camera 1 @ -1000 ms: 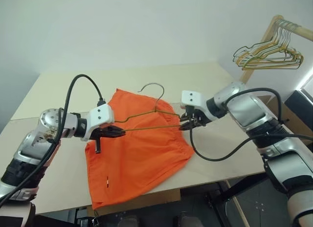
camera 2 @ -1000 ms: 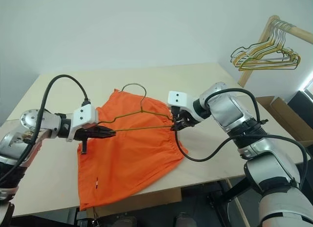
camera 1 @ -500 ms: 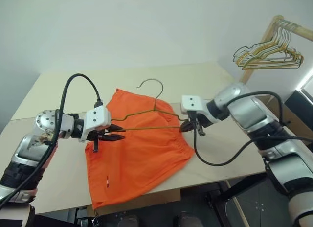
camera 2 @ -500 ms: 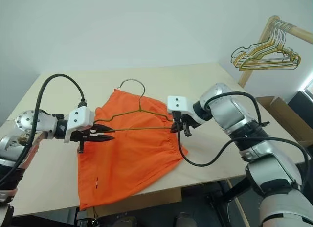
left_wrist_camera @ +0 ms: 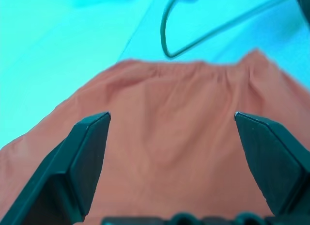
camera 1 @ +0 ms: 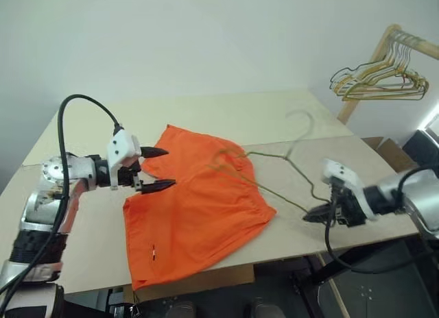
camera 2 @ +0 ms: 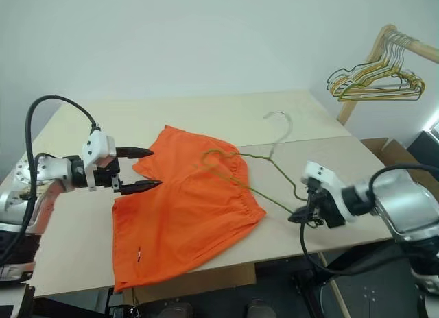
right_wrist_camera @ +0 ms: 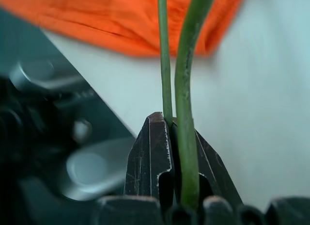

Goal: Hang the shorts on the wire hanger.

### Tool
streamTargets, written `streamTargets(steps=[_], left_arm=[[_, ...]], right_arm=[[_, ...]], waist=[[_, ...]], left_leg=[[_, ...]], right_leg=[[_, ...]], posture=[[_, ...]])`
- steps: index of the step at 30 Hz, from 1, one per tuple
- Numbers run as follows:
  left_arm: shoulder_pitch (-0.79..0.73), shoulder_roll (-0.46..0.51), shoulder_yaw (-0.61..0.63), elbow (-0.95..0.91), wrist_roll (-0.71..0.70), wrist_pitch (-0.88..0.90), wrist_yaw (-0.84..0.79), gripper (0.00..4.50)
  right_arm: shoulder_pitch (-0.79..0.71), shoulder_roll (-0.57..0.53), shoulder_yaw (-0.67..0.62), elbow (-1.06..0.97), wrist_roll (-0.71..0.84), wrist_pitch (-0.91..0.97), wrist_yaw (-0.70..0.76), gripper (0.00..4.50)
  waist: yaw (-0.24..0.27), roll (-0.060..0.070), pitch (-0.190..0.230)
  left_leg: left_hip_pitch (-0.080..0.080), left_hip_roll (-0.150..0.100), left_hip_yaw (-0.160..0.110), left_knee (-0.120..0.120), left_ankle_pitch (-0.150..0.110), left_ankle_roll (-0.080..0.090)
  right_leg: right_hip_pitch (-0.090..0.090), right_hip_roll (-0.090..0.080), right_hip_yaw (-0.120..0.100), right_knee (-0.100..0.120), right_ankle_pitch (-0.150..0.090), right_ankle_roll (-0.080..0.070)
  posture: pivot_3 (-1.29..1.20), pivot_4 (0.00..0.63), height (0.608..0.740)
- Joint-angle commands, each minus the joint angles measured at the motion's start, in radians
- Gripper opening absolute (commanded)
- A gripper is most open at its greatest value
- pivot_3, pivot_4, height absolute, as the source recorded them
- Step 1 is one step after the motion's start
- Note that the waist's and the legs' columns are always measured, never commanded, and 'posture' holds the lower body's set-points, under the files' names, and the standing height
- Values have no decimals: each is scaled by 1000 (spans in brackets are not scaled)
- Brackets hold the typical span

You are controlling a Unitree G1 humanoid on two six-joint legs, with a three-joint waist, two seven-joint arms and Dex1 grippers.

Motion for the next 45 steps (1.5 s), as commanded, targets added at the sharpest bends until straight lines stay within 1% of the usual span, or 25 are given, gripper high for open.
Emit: streamTargets(steps=[1,3,5,9,12,18,25,28,30,34,36,41,45], left_arm=[[16,27,34,-137,-125,135,-17,4463],[36,39,38,-205,-201,214,-28,4463],[45,42,44,-243,-230,245,-14,4463],[47,47,33,-269,-219,242,-7,4463],[41,58,27,-275,-220,251,-20,4463],[50,77,28,-286,-212,245,-32,4463],[62,85,32,-291,-208,232,-34,4463],[68,86,34,-292,-201,225,-31,4463],[72,86,34,-293,-199,221,-30,4463],[75,86,32,-294,-194,216,-27,4463],[72,90,32,-291,-192,212,-30,4463],[73,107,40,-286,-188,201,-31,4463],[86,116,46,-291,-187,194,-26,4463]], right_arm=[[42,20,-123,33,55,199,-99,0],[93,9,-148,72,78,250,-120,0],[109,7,-155,99,95,277,-146,0],[80,3,-91,156,133,287,-160,0],[54,12,-66,168,167,266,-154,0],[33,-9,-22,177,229,236,-130,0],[39,-63,28,155,292,192,-68,0],[58,-104,39,140,314,156,-18,0],[60,-114,47,138,319,142,-9,0],[-11,-14,54,238,268,152,-122,0],[-27,-7,77,244,276,139,-101,0],[-14,-71,189,159,292,89,7,0],[-57,-70,251,201,253,61,25,0]], waist=[[-3,0,0],[-1,0,0],[-1,0,0],[-4,1,0],[-6,1,0],[1,1,0],[9,1,0],[12,1,0],[15,1,0],[11,-1,-1],[14,-1,-1],[31,0,-1],[36,0,-1]], left_leg=[[0,0,0,0,0,0],[1,0,0,0,0,0],[1,0,0,0,0,0],[2,-1,0,0,0,0],[2,-1,-1,0,0,0],[1,-1,-1,0,0,1],[1,-1,-1,0,-1,1],[1,-1,-1,0,-1,1],[1,-1,-1,0,-1,1],[2,-1,0,0,-1,1],[1,-1,0,0,-1,1],[0,-1,-1,0,-1,1],[0,-1,-1,0,-1,2]], right_leg=[[0,0,1,0,0,0],[1,0,0,0,0,0],[1,0,0,0,0,0],[2,1,1,-1,0,1],[2,2,1,-1,0,1],[2,2,1,-3,0,1],[2,1,1,-3,0,1],[2,1,1,-3,0,1],[2,1,1,-3,0,1],[3,2,1,-3,0,1],[2,2,1,-3,0,1],[1,1,1,-3,0,2],[2,1,1,-4,0,2]], posture=[[31,0,740],[30,0,740],[31,0,740],[33,0,740],[44,0,740],[64,0,740],[77,0,740],[80,0,740],[79,0,740],[86,0,740],[96,0,740],[118,0,740],[130,0,740]])
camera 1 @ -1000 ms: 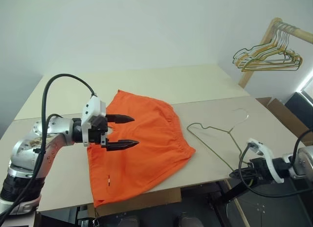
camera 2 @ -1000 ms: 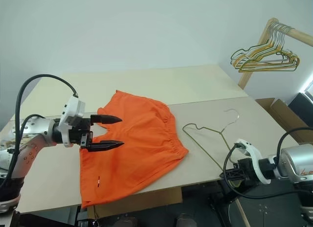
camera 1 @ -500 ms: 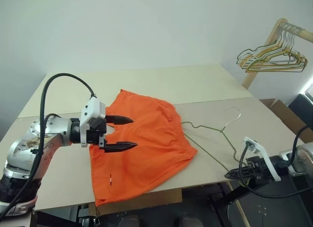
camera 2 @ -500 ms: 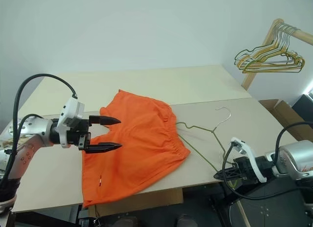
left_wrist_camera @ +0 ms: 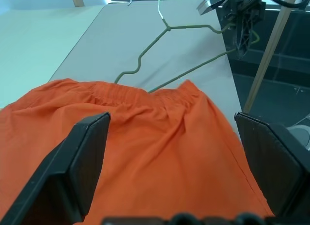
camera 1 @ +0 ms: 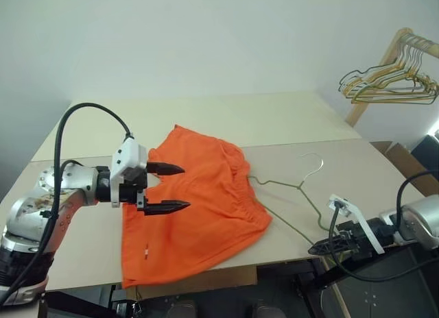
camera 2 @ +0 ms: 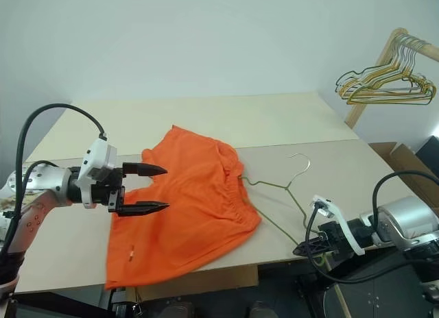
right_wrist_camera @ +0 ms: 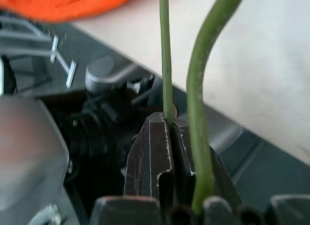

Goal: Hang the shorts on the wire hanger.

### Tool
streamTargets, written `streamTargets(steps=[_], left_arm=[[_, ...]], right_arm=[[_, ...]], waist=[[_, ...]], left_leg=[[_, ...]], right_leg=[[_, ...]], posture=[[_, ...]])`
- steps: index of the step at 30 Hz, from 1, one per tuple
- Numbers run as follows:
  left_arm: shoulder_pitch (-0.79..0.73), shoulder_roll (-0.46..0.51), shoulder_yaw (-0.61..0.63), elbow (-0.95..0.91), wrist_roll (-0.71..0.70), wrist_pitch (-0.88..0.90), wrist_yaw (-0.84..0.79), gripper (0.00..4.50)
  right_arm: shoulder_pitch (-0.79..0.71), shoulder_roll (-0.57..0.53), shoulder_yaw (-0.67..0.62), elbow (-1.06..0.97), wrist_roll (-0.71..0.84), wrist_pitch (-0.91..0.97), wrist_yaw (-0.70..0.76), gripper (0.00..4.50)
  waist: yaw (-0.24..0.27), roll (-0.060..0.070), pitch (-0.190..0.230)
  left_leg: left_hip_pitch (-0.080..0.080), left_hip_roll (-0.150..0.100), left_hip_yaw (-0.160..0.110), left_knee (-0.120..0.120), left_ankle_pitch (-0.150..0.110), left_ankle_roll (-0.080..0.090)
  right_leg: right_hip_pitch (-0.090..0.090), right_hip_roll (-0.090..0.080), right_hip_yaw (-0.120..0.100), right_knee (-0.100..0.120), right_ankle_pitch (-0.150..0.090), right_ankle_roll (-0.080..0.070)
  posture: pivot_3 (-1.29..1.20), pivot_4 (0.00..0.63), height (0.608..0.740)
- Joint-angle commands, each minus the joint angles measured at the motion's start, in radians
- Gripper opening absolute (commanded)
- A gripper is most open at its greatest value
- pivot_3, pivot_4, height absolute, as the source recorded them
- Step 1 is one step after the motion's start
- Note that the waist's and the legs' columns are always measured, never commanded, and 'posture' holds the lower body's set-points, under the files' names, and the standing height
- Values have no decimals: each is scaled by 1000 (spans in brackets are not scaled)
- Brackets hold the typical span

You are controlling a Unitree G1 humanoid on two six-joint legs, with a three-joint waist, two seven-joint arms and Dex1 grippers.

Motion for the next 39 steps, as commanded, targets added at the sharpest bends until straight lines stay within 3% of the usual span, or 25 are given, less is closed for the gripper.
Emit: streamTargets(steps=[1,6,14,23,28,33,39], left_arm=[[3,12,28,-24,1,-23,4,4463],[23,16,36,-36,7,-33,10,4463],[41,29,53,-40,12,-42,10,4463],[37,42,63,-36,26,-57,9,4463],[51,42,67,-37,32,-67,13,4463],[65,42,71,-49,32,-70,17,4463],[67,42,71,-45,38,-79,17,4463]], right_arm=[[-67,5,41,40,-31,-33,14,0],[-168,115,30,207,-80,-12,-79,0],[-110,31,95,78,-24,-71,103,0],[-239,242,103,328,-141,-66,-61,0],[-248,264,69,359,-140,-71,-78,0],[-219,220,139,239,-99,-79,53,0],[-301,329,124,385,-130,-67,2,0]], waist=[[1,0,0],[0,0,0],[34,-1,-1],[33,-1,-1],[54,-1,-1],[56,-1,-1],[49,-1,-1]], left_leg=[[0,0,0,0,0,0],[0,0,1,0,1,-1],[-2,0,0,0,0,0],[-1,0,0,0,0,-1],[-1,0,1,0,0,-2],[-3,-1,0,0,0,-1],[-2,-1,1,0,0,-1]], right_leg=[[0,0,0,0,0,0],[0,1,0,1,0,0],[-1,0,-1,-1,0,0],[-1,0,-1,1,1,1],[-1,0,-1,0,1,1],[-1,0,-1,-1,1,1],[-1,1,-1,0,1,1]], posture=[[130,0,740],[153,0,740],[175,0,740],[201,0,740],[206,0,740],[213,0,740],[217,0,740]])
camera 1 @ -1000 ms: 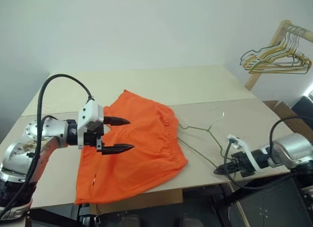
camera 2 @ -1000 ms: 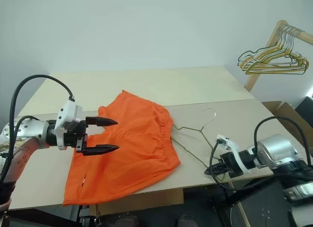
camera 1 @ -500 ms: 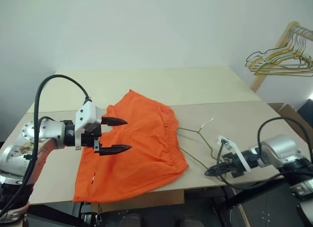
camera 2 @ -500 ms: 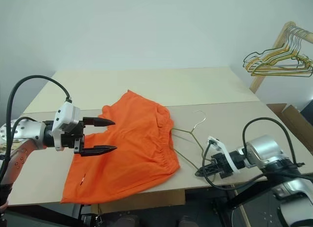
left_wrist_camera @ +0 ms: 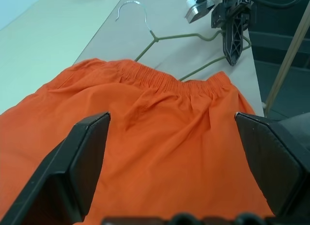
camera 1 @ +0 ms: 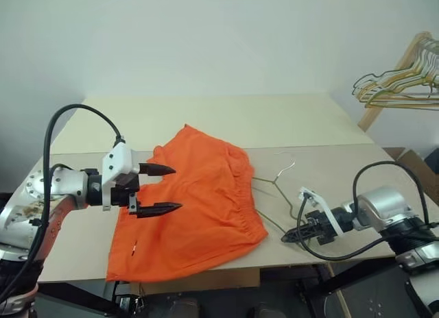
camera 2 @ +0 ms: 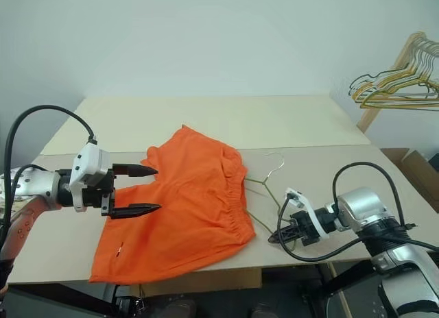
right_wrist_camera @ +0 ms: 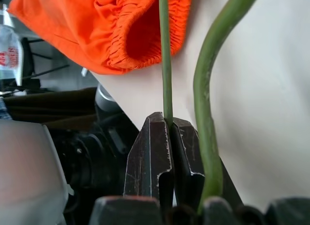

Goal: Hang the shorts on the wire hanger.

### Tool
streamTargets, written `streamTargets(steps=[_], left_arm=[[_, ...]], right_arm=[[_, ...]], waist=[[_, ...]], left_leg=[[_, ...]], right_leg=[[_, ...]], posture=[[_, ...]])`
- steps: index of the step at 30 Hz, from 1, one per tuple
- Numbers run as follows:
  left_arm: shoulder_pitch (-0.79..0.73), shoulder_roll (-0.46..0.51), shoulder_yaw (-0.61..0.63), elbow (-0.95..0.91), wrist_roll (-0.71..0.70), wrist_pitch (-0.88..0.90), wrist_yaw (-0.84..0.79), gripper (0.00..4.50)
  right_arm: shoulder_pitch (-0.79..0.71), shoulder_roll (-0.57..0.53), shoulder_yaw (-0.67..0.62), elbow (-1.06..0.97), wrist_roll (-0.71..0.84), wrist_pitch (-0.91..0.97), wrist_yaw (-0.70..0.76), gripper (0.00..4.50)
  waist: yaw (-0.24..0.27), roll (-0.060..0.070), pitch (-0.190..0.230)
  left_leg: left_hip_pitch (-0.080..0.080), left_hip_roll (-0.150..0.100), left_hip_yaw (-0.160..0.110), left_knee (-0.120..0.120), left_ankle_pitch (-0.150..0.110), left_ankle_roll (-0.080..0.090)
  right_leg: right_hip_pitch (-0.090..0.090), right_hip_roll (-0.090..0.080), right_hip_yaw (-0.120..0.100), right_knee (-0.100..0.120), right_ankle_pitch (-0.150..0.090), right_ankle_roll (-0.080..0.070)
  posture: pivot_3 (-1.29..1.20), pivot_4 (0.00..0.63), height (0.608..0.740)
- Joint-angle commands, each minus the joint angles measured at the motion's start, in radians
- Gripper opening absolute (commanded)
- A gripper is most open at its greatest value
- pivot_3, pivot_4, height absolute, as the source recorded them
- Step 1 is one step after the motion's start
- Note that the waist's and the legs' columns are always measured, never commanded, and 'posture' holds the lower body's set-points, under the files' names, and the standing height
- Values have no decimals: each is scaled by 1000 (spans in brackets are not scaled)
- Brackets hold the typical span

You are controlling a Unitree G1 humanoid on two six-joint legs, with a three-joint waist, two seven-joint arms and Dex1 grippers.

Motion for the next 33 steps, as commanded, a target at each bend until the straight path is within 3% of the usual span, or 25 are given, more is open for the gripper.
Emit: streamTargets(steps=[1,6,10,19,27,33], left_arm=[[-9,10,24,-15,3,-25,3,4463],[-14,13,27,-26,-1,-15,9,4463],[-2,16,31,-35,-2,-17,7,4463],[2,18,18,-17,7,-35,-15,4463],[-120,-9,-57,99,63,-98,-48,4463],[-338,-51,-126,306,148,-205,-94,4463]], right_arm=[[-73,41,-33,87,-17,-2,-24,0],[-118,111,-83,206,-31,11,-83,0],[-95,140,-140,186,-32,-19,-133,0],[28,77,-278,-194,-74,-152,-321,0],[-19,-58,-190,-422,-171,-126,-409,0],[-167,-74,-39,-544,-279,-203,-416,0]], waist=[[1,0,0],[6,0,0],[8,0,0],[6,1,0],[-8,1,0],[-47,1,0]], left_leg=[[0,0,0,0,0,0],[0,-1,0,0,1,-1],[-1,-1,0,0,3,-6],[-2,0,0,0,2,-7],[-1,0,1,0,0,-4],[-2,-1,1,0,2,-7]], right_leg=[[0,0,0,1,0,0],[0,0,0,1,0,0],[-1,0,-1,0,0,0],[-2,0,-1,0,0,0],[-2,0,0,0,0,0],[-2,1,-1,0,0,0]], posture=[[217,0,740],[224,0,740],[222,0,740],[166,0,740],[98,0,740],[31,0,740]])
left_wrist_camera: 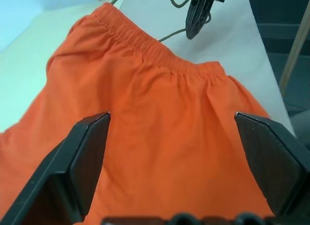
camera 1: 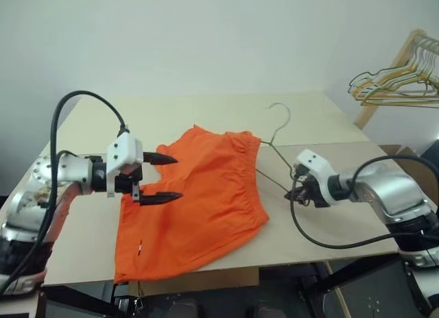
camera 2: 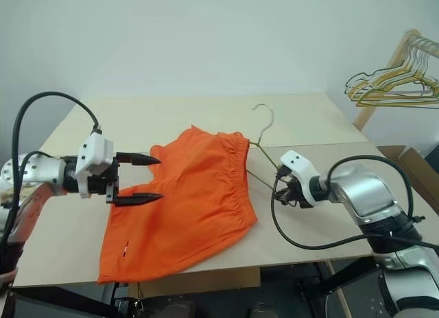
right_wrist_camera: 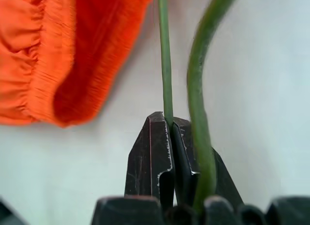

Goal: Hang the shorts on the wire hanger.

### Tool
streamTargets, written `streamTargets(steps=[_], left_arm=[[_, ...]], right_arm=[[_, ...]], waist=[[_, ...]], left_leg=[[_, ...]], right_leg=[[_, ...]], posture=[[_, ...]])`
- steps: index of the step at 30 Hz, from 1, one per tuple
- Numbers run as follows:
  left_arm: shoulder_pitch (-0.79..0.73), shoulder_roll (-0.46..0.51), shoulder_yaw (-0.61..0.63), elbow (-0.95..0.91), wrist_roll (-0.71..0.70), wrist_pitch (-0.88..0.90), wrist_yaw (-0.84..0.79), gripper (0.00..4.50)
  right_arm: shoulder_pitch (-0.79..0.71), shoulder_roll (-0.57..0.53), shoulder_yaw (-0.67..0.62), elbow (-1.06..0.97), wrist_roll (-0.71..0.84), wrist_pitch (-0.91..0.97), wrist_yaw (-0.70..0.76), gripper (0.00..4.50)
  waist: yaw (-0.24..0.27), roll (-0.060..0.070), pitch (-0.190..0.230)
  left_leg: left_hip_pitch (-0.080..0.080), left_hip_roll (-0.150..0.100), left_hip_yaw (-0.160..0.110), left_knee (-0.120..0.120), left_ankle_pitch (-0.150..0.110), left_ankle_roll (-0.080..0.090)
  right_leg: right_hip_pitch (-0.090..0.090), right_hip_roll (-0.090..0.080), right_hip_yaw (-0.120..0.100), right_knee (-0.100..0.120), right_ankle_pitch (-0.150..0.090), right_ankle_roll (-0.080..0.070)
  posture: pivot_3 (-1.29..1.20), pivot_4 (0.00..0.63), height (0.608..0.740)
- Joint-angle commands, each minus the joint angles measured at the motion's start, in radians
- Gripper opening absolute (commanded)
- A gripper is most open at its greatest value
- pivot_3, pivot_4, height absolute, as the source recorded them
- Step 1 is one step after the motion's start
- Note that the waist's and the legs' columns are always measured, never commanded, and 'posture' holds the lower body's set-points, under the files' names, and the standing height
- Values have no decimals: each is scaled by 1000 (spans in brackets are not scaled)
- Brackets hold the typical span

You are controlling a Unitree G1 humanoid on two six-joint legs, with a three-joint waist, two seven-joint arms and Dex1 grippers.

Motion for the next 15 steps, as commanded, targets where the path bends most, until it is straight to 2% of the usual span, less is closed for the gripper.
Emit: streamTargets(steps=[1,5,9,15], left_arm=[[-139,-17,-17,105,49,-78,-30,4463],[-316,-65,-65,270,111,-173,-83,4463],[-458,-111,-127,442,188,-313,-178,4463],[-535,-111,-236,637,280,-543,-372,4463]], right_arm=[[-96,9,47,-80,-32,-53,27,0],[-185,59,110,-93,-43,-56,53,0],[-223,56,185,-88,-87,-99,91,0],[-261,35,227,-96,-114,-129,168,0]], waist=[[-15,0,0],[-43,0,0],[-55,0,0],[-80,0,0]], left_leg=[[0,0,0,0,0,-1],[0,0,0,0,1,-1],[-1,-1,2,1,0,-1],[-7,-1,4,1,0,-1]], right_leg=[[0,0,0,0,0,0],[0,0,0,-1,0,0],[0,0,0,-1,0,1],[-3,0,-2,0,0,1]], posture=[[24,0,740],[6,0,740],[-8,0,740],[-24,0,740]])
